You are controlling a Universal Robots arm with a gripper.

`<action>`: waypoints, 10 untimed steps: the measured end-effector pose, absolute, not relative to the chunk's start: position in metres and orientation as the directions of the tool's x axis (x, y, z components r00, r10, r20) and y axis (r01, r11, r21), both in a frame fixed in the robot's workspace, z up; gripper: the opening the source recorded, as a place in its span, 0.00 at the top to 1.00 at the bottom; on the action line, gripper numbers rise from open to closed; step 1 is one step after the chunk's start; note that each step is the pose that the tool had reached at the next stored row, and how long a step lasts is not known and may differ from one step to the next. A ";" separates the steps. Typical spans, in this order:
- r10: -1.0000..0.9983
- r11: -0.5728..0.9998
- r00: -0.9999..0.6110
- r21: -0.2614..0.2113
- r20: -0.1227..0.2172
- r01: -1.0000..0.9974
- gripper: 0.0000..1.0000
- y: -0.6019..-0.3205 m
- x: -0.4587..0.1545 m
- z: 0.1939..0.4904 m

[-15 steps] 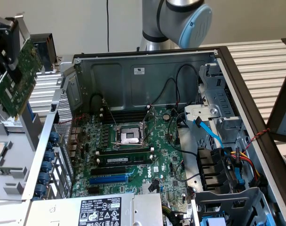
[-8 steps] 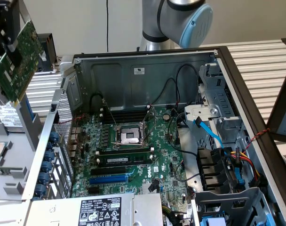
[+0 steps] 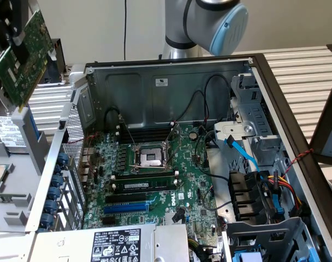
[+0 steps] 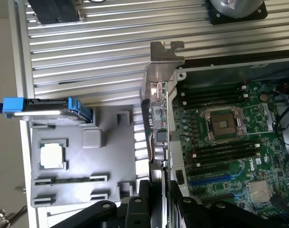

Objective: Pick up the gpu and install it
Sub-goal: 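Pick up the gpu and move the gpu toward the slot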

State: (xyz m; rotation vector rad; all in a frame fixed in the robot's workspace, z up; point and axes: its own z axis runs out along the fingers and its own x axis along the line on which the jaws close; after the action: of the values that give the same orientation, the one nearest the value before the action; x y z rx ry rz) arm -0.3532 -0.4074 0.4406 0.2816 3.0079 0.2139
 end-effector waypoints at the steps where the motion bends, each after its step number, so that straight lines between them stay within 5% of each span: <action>1: 0.192 0.973 -0.977 0.150 -0.095 0.177 0.73 -0.408 -0.350 0.443; 10: 0.192 0.973 -0.980 0.141 -0.048 0.184 0.73 -0.409 -0.329 0.457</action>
State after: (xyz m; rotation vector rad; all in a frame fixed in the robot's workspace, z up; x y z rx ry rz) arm -0.3291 -0.4095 0.4567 0.2916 3.0587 0.2100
